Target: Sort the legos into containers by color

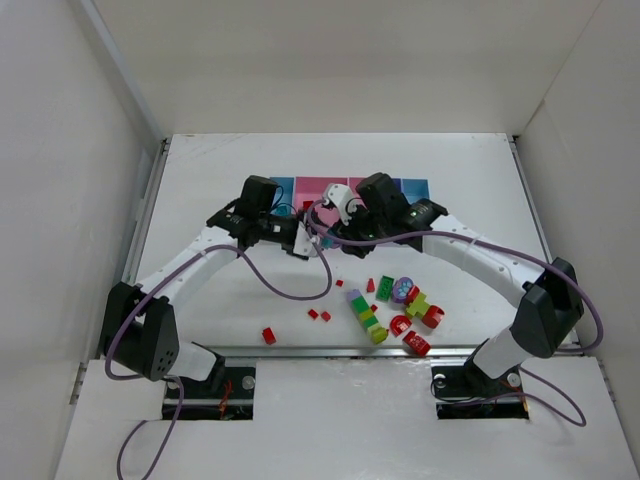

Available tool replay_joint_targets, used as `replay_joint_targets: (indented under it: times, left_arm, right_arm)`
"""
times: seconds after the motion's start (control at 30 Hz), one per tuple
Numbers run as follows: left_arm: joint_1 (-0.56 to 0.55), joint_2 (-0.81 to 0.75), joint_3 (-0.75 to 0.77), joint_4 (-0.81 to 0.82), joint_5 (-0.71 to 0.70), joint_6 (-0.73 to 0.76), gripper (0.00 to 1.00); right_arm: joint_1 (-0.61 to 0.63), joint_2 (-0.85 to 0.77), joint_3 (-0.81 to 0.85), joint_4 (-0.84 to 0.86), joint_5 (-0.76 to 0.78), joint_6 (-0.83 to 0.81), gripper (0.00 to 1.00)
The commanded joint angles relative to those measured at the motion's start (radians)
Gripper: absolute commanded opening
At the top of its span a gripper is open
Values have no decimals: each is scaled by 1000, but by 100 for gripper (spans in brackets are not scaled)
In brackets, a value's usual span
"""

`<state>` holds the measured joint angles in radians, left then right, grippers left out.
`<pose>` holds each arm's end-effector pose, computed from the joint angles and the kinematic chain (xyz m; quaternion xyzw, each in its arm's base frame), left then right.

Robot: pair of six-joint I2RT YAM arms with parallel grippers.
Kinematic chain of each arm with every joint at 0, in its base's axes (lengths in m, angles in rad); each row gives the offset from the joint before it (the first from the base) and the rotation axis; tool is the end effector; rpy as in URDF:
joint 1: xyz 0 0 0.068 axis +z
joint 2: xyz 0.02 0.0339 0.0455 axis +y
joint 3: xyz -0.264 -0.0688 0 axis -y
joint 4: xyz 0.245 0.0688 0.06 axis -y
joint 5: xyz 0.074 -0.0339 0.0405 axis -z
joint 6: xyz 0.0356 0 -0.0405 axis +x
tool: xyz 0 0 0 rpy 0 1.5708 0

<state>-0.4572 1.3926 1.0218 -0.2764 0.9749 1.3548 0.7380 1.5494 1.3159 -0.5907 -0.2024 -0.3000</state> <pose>0.2546 -0.1581 0.2838 0.7513 0.3237 -0.2070 0.5366 0.2471 0.2344 0.2992 -0.4915 0.7861 0.1706 0.3337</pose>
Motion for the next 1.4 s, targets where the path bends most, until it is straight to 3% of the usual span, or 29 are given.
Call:
replay_joint_targets:
  times: [0.0, 0.03, 0.1, 0.23, 0.37, 0.4, 0.5, 0.53, 0.6, 0.87, 1.13, 1.37]
  left_arm:
    - [-6, -6, 29, 34, 45, -11, 50]
    - [-6, -6, 29, 34, 45, -11, 65]
    - [-6, -15, 29, 43, 45, -11, 80]
    - [-15, -15, 29, 65, 54, -11, 80]
    - [-26, -6, 38, 43, 73, 12, 64]
    - [-26, 3, 47, 25, 73, 12, 50]
    - [-26, 3, 47, 11, 64, 36, 26]
    - [-26, 3, 47, 2, 64, 37, 14]
    - [-26, 3, 47, 2, 54, 37, 2]
    - [11, -17, 47, 31, 24, -55, 0]
    - [104, -37, 27, 226, -36, -347, 0]
    - [123, -56, 0, 256, -18, -407, 0]
  right_arm:
    - [8, 1, 51, 65, -37, -2, 0]
    - [8, 1, 51, 65, -37, -2, 0]
    - [8, 1, 60, 65, -37, -2, 0]
    - [17, 12, 80, 65, -37, -2, 0]
    - [17, 12, 89, 65, -37, -2, 0]
    - [17, 12, 89, 65, -37, -2, 0]
    - [17, 12, 89, 65, -28, -2, 0]
    - [17, 12, 79, 65, -28, -2, 0]
    - [17, 12, 69, 65, -28, -2, 0]
    - [-23, -28, -26, 85, 1, 19, 0]
    - [-129, -57, -119, 94, 1, 77, 0]
    - [-140, -57, -129, 103, 1, 96, 0]
